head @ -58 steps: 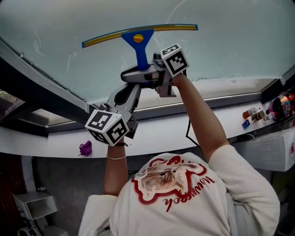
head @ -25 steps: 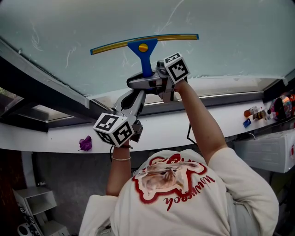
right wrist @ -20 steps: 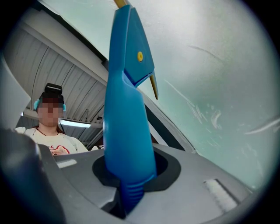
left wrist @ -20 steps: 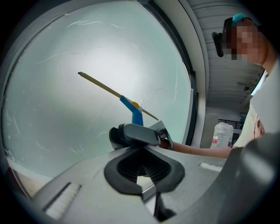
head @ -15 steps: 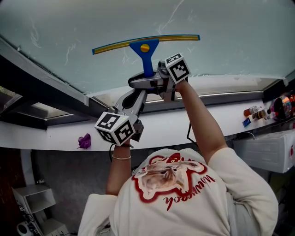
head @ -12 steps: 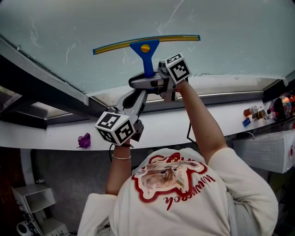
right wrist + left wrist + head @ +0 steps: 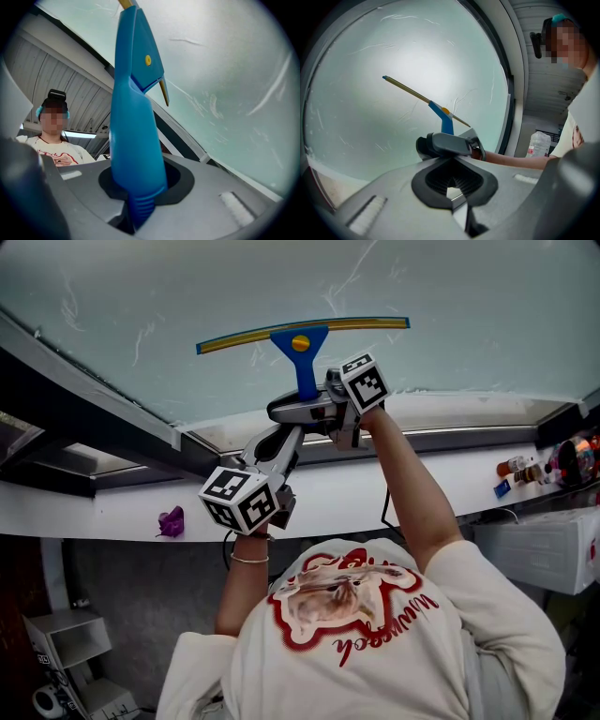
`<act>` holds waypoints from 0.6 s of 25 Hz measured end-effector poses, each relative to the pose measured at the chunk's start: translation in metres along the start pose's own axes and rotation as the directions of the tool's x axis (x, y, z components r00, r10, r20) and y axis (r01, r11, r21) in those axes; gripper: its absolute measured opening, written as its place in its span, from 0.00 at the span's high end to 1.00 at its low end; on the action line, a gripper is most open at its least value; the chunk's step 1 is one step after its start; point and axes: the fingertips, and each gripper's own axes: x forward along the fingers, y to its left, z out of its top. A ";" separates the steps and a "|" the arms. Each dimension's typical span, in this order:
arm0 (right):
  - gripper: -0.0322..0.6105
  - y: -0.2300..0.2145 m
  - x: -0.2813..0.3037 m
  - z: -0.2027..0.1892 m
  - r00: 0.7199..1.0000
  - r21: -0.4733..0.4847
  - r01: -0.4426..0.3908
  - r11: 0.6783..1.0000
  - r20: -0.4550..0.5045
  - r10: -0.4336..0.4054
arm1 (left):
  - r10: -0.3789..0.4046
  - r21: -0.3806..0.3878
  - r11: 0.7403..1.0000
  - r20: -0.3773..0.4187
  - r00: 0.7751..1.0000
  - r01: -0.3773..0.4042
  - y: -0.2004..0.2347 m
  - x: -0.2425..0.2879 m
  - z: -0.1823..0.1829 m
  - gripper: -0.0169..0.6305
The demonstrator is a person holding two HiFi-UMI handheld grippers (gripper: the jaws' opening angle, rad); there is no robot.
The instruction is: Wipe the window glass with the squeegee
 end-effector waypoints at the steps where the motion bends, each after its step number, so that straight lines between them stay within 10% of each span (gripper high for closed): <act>1: 0.81 -0.001 0.000 -0.001 1.000 0.002 0.002 1.000 -0.001 -0.002 | -0.001 -0.004 1.000 -0.001 1.000 0.001 0.000 0.000 -0.001 0.96; 15: 0.81 -0.011 -0.003 -0.015 1.000 0.037 -0.003 0.999 -0.004 0.003 | 0.003 -0.026 1.000 -0.040 0.999 -0.004 0.004 0.002 -0.017 0.96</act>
